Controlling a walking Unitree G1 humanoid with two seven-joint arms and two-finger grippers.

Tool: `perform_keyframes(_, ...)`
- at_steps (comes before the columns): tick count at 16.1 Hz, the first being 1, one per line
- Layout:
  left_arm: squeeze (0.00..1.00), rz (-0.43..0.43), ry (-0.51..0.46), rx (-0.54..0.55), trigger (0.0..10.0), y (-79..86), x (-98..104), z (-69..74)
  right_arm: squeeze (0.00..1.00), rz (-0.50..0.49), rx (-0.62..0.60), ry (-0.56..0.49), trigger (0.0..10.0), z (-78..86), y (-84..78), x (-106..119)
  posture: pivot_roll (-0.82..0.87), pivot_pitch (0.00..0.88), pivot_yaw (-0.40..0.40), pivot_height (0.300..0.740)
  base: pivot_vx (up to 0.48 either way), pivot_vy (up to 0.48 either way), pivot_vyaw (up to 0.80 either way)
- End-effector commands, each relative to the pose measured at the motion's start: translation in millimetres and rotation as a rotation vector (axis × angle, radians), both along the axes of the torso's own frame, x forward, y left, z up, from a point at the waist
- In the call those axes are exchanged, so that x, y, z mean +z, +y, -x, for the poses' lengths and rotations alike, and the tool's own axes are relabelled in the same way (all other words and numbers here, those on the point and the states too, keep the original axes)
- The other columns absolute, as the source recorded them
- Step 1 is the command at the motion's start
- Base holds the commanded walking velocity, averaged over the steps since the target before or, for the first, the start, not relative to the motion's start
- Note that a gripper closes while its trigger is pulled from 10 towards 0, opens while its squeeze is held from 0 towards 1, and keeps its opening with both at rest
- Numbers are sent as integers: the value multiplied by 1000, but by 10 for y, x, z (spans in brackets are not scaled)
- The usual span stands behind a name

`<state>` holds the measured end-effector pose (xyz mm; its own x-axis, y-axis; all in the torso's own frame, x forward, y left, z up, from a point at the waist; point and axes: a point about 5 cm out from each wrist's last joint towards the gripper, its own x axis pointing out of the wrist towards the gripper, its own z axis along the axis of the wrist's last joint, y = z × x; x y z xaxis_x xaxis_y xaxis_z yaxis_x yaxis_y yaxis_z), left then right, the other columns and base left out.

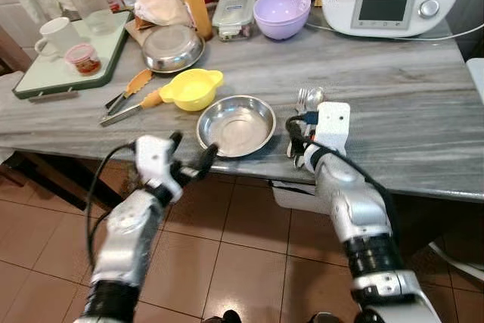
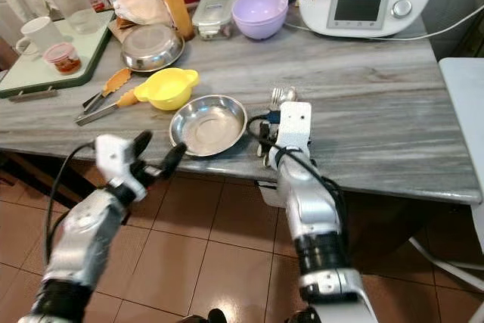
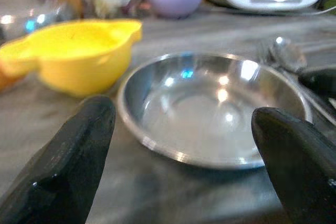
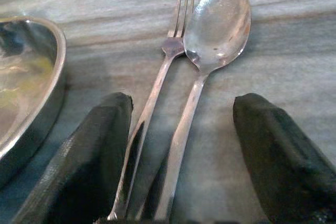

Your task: Setting the table

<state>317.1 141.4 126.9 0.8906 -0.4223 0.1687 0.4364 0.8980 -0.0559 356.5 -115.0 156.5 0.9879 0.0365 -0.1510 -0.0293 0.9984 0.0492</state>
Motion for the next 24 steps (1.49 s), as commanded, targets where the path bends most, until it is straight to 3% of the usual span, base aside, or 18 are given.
perform_keyframes(1, 0, -28, -27, 31, 10000, -68, -49, -12, 1000, 30, -14, 27, 10000, 89, -60, -102, -266, 177, 192, 740, 0, 0, 0)
perform_keyframes(4, 0, -20, -80, 42, 10000, -245, 17, -69, 1000, 93, -40, -18, 10000, 201, -205, -93, -288, 176, 187, 740, 0, 0, 0)
perform_keyframes(8, 0, -14, -116, 70, 10000, -431, 27, -94, 1000, 125, -78, -164, 10000, 390, -422, 57, -308, 172, 176, 740, 0, 0, 0)
perform_keyframes(11, 0, -25, -133, 94, 10000, -450, 27, -65, 1000, 146, -91, -203, 10000, 480, -472, 92, -321, 167, 173, 740, 0, 0, 0)
perform_keyframes(15, 0, -59, -141, 125, 10000, -370, 29, -13, 1000, 168, -98, -239, 10000, 648, -530, 102, -325, 159, 175, 740, 0, 0, 0)
perform_keyframes(19, 0, -140, -157, 103, 10000, -282, 62, -13, 1000, 165, -78, -241, 10000, 645, -519, 104, -328, 159, 173, 740, 0, 0, 0)
perform_keyframes(21, 0, -166, -124, 161, 10000, -8, 60, -96, 1000, 142, -50, -204, 10000, 629, -496, 20, -335, 158, 173, 740, 0, 0, 0)
perform_keyframes(22, 0, -172, -121, 170, 10000, 47, 60, -105, 1000, 141, -49, -199, 10000, 634, -498, 2, -335, 158, 173, 740, 0, 0, 0)
perform_keyframes(23, 0, -160, -96, 236, 10000, 236, 115, -114, 1000, 124, -20, -172, 10000, 673, -493, -82, -338, 156, 172, 740, 0, 0, 0)
perform_keyframes(24, 0, -156, -93, 252, 10000, 275, 135, -109, 1000, 117, 14, -162, 10000, 697, -469, -116, -340, 154, 171, 740, 0, 0, 0)
